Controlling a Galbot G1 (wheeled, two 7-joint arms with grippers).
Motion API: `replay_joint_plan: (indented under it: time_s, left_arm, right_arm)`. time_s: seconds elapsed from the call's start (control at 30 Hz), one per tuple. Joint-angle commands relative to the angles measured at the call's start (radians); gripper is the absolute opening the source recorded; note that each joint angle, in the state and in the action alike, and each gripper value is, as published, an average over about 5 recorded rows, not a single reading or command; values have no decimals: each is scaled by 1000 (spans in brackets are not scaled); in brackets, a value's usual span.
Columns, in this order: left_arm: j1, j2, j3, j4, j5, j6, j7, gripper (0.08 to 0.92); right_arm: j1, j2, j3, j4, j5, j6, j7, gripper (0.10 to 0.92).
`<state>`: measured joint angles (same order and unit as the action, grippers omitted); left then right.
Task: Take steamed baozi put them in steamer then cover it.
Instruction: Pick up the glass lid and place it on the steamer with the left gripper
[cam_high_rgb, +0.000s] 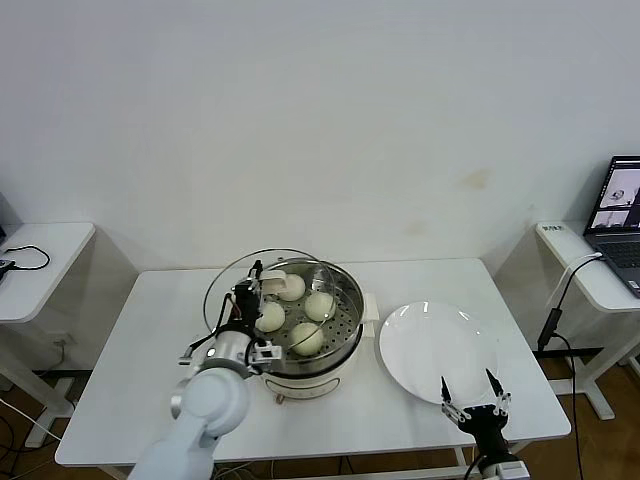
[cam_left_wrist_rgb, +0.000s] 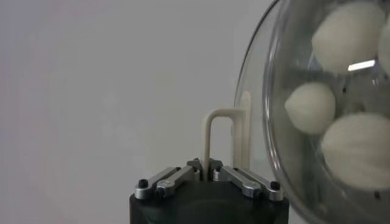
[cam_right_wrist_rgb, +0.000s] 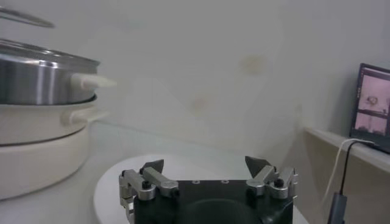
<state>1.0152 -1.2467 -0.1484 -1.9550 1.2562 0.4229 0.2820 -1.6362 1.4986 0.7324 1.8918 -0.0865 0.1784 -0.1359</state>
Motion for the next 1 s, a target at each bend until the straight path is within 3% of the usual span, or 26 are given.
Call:
replay_joint_plan:
  time_s: [0.03,0.27,1.0]
  left_arm:
    - [-41,-118,60,47,79,30,25,150]
    - [-47,-160,74,103,117,16,12,150]
    - [-18,-192,54,160,206,-24,-3,150]
  right_arm:
    - [4,6,-9,-12,-29,2,1,823]
    - [9,-1,-9,-22,-28,6,1,823]
    - [14,-13,-17,-35,-24,13,-2,823]
